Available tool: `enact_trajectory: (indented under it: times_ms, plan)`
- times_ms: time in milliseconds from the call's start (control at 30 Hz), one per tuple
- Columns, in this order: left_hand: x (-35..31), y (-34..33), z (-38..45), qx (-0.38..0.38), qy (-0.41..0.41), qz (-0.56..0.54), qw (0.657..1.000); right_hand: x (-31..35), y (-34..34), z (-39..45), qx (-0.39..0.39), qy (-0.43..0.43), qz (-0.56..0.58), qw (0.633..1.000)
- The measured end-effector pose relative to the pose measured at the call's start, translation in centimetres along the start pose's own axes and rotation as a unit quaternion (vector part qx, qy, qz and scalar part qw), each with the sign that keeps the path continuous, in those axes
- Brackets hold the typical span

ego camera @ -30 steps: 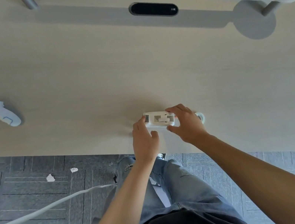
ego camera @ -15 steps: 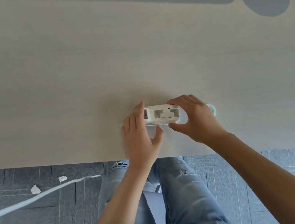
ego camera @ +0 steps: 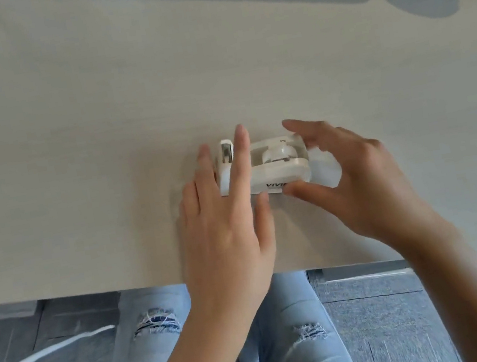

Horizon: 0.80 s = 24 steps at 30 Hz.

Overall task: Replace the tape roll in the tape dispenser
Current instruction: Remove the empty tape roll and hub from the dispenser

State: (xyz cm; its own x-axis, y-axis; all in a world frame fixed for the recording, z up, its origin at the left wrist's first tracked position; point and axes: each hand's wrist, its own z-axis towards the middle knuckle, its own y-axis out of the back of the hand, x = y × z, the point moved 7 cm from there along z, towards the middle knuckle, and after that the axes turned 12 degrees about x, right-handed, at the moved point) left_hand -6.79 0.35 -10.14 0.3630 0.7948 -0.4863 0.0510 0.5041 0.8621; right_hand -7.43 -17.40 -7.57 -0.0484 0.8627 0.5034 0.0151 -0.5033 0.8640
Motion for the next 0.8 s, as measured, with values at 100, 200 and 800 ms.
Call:
enact_trajectory:
  times_ms: [100,200,800]
  plan:
    - [-0.2,-0.4,-0.7,-0.04,-0.023,0.022,0.999,0.0,-1.0,-1.3,-0.053,-0.001,0.014,0.999]
    - [-0.1,-0.5,-0.7,-0.055,-0.015,0.034,0.998,0.5,-1.3,-1.7,-0.076,0.0,0.005,0.997]
    - [-0.3,-0.7,-0.7,-0.038,-0.008,0.054,0.998,4.0,2.3,2.9,0.015,0.108,-0.027,0.994]
